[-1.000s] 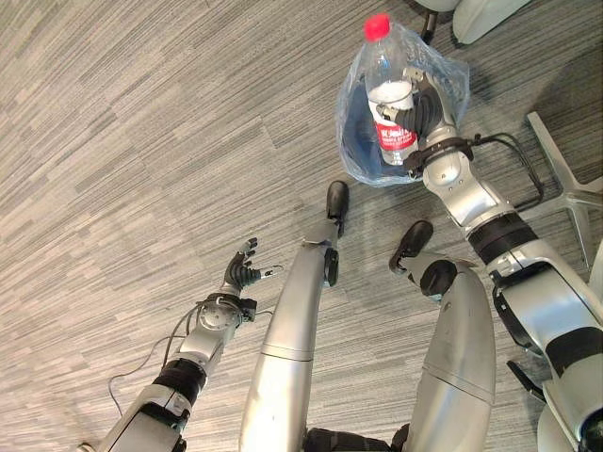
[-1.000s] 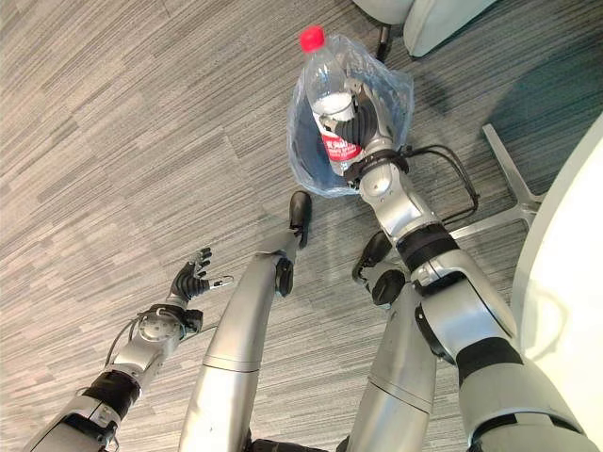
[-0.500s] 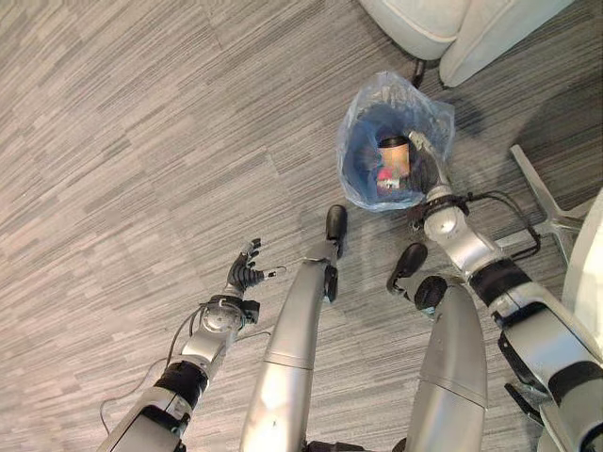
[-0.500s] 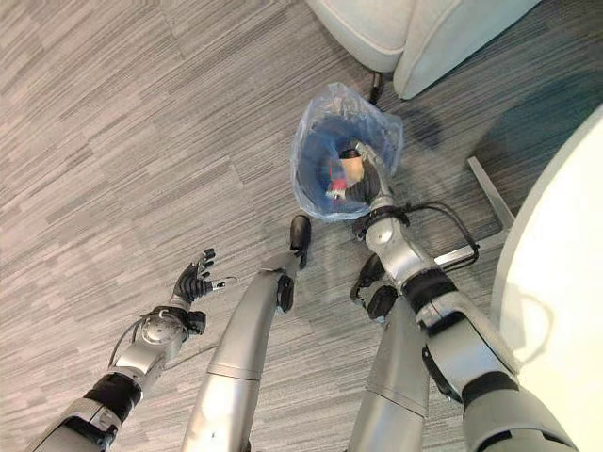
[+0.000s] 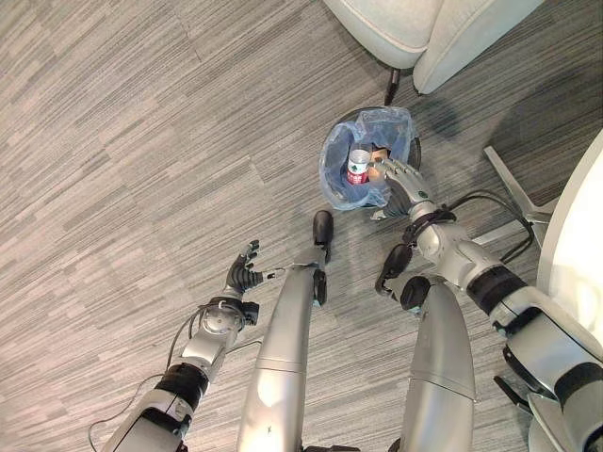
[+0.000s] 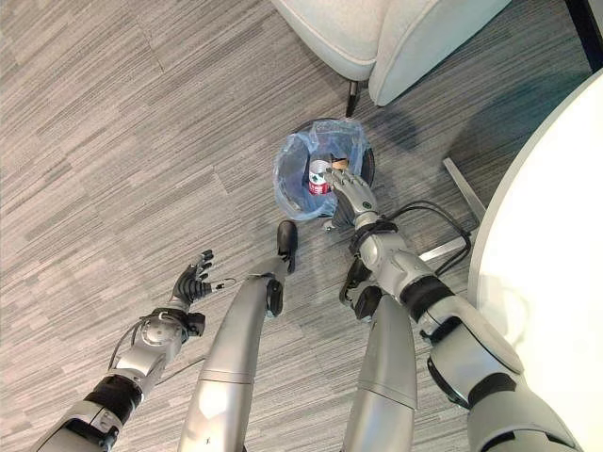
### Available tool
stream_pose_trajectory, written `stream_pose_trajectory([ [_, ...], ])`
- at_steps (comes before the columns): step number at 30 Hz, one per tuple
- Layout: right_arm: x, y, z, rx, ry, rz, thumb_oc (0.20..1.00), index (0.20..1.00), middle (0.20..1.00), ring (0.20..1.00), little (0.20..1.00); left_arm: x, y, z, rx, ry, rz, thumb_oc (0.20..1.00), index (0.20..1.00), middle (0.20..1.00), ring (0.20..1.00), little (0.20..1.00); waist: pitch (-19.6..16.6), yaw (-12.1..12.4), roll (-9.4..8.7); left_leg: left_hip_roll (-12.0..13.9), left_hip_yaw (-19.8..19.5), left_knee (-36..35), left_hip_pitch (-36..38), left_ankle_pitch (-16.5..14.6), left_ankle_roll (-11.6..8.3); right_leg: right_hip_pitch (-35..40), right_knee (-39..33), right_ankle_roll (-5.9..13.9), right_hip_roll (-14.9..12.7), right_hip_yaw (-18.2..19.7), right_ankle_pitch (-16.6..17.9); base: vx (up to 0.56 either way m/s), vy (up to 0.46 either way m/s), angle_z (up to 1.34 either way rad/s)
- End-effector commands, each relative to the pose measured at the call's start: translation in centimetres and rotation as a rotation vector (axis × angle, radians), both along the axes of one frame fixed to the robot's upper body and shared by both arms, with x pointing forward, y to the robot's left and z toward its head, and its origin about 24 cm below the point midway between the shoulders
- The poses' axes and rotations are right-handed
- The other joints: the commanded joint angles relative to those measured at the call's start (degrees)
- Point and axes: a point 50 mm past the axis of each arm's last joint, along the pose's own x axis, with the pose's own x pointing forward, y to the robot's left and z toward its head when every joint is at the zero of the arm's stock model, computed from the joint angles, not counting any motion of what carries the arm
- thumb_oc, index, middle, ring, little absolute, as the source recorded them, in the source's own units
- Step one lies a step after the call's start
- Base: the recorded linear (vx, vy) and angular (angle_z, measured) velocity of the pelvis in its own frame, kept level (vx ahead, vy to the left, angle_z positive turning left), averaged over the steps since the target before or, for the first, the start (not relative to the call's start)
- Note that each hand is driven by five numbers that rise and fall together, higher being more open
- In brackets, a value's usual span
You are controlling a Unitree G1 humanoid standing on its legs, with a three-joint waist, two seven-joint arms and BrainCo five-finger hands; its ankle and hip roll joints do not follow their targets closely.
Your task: Gather garbage on tea table into small bin, then transfer packed bag to large trash can.
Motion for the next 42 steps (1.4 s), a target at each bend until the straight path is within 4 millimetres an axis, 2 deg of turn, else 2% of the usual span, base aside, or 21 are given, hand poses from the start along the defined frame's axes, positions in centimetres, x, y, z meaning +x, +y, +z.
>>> stream_pose_trajectory([
  [1,0.8,0.2,1.2,-0.074,-0.031,-0.019,1.0,1.0,1.0,1.0,1.0,-1.4,2.0,-0.8,0.023,0.011,0.055,1.0,1.0,1.0,1.0,1.0,-0.1,1.8,0.32,-1.1,0.7,4.4,0.5,-10.0,-0.98,-0.9,-7.8,4.98,0.9,6.8,1.3,0.02,-0.02,0.04],
  [5,1.3,-0.1,0.8,-0.111,0.001,-0.06,1.0,1.0,1.0,1.0,1.0,-1.2,2.1,-0.4,0.018,-0.003,0.051,1.0,1.0,1.0,1.0,1.0,0.4,2.4,0.77,-1.6,0.5,5.6,-1.2,-9.8,-0.96,-2.7,-5.9,4.76,0.5,7.2,0.8,0.01,-0.015,0.04],
  [6,1.5,-0.5,-0.4,-0.114,0.068,-0.108,1.0,1.0,1.0,1.0,1.0,-1.0,2.1,0.0,0.019,-0.014,0.038,1.0,1.0,1.0,1.0,1.0,0.8,3.0,1.32,-2.1,0.3,6.7,-2.4,-9.6,-1.02,-4.0,-4.6,4.49,0.0,7.6,0.7,0.02,-0.03,0.16],
  [10,1.5,-0.8,-1.7,-0.113,0.142,-0.146,1.0,1.0,1.0,1.0,1.0,-0.6,1.9,0.3,0.027,-0.027,0.02,1.0,1.0,1.0,1.0,1.0,1.3,3.4,1.68,-2.4,0.2,7.4,-3.4,-9.5,-1.06,-5.1,-3.5,4.25,-0.2,7.8,0.6,0.0,-0.026,0.16],
  [12,1.3,-0.6,-2.5,-0.094,0.192,-0.149,0.2,0.2,0.2,0.2,0.2,-0.5,1.5,0.4,0.026,-0.031,0.002,1.0,1.0,1.0,1.0,1.0,1.4,3.7,1.78,-2.5,0.2,7.4,-3.8,-9.1,-1.14,-5.3,-3.2,4.1,-0.2,7.7,0.6,-0.01,-0.046,0.07],
  [19,1.0,-0.2,-2.4,0.05,0.196,-0.116,0.2,0.2,0.2,0.2,0.2,-0.3,1.2,0.2,0.021,-0.017,0.008,1.0,1.0,1.0,1.0,1.0,1.4,3.3,1.15,-2.3,0.3,6.6,-3.2,-8.7,-1.19,-4.8,-3.7,4.04,0.8,7.4,1.1,-0.01,-0.004,0.0],
  [24,0.9,-0.1,-0.8,0.131,0.136,-0.078,0.2,0.2,0.2,0.2,0.2,-0.1,1.4,0.2,0.026,-0.013,0.021,1.0,1.0,1.0,1.0,1.0,1.5,2.7,0.41,-1.5,0.1,3.1,-0.1,-7.8,-1.35,-1.9,-6.7,4.66,2.0,6.4,2.0,-0.06,-0.026,-0.05],
  [27,0.3,1.0,1.0,0.373,0.072,-0.005,0.2,0.2,0.2,0.2,0.2,-0.2,1.5,0.0,0.02,0.004,0.037,1.0,1.0,1.0,1.0,1.0,0.9,1.6,-0.47,-0.6,-0.3,-1.9,4.8,-6.7,-1.53,2.6,-10.8,5.56,3.5,5.4,3.3,-0.1,-0.038,-0.09],
  [31,-0.7,2.0,1.7,0.51,0.05,0.074,0.2,0.2,0.2,0.2,0.2,-0.4,1.7,-0.4,0.025,0.02,0.048,1.0,1.0,1.0,1.0,1.0,0.5,1.1,-1.07,0.1,-0.6,-4.9,8.9,-6.2,-1.77,6.5,-13.6,5.87,3.9,4.8,4.0,-0.06,-0.031,-0.1],
  [33,-2.3,2.8,1.9,0.688,0.059,0.163,0.2,0.2,0.2,0.2,0.2,-0.7,2.0,-0.8,0.027,0.039,0.062,1.0,1.0,1.0,1.0,1.0,-0.1,0.2,-1.82,0.4,-0.8,-9.6,16.0,-5.5,-2.17,13.1,-17.7,6.53,4.5,3.6,5.1,-0.06,-0.045,-0.02],
  [38,-4.3,3.4,1.0,0.889,0.126,0.257,0.2,0.2,0.2,0.2,0.2,-1.6,2.6,-1.9,0.007,0.084,0.094,1.0,1.0,1.0,1.0,1.0,-1.1,-0.9,-3.12,0.8,-0.9,-17.2,26.9,-3.8,-3.05,23.5,-25.5,7.15,5.4,2.3,7.3,-0.01,-0.039,-0.07],
  [39,-5.4,3.4,0.1,0.939,0.159,0.285,0.2,0.2,0.2,0.2,0.2,-2.3,3.0,-2.4,0.009,0.107,0.099,1.0,1.0,1.0,1.0,1.0,-1.7,-1.5,-3.47,0.9,-0.8,-21.7,33.8,-2.9,-3.33,30.0,-30.4,7.5,5.9,1.2,8.5,0.03,-0.035,-0.18],
  [42,-6.6,3.1,-0.3,1.006,0.173,0.314,0.2,0.2,0.2,0.2,0.2,-3.3,3.3,-3.1,0.006,0.132,0.103,1.0,1.0,1.0,1.0,1.0,-2.7,-2.2,-4.04,1.0,-0.6,-25.7,40.4,-2.1,-3.5,37.0,-35.7,7.92,6.7,0.6,9.7,0.03,-0.009,-0.01],
])
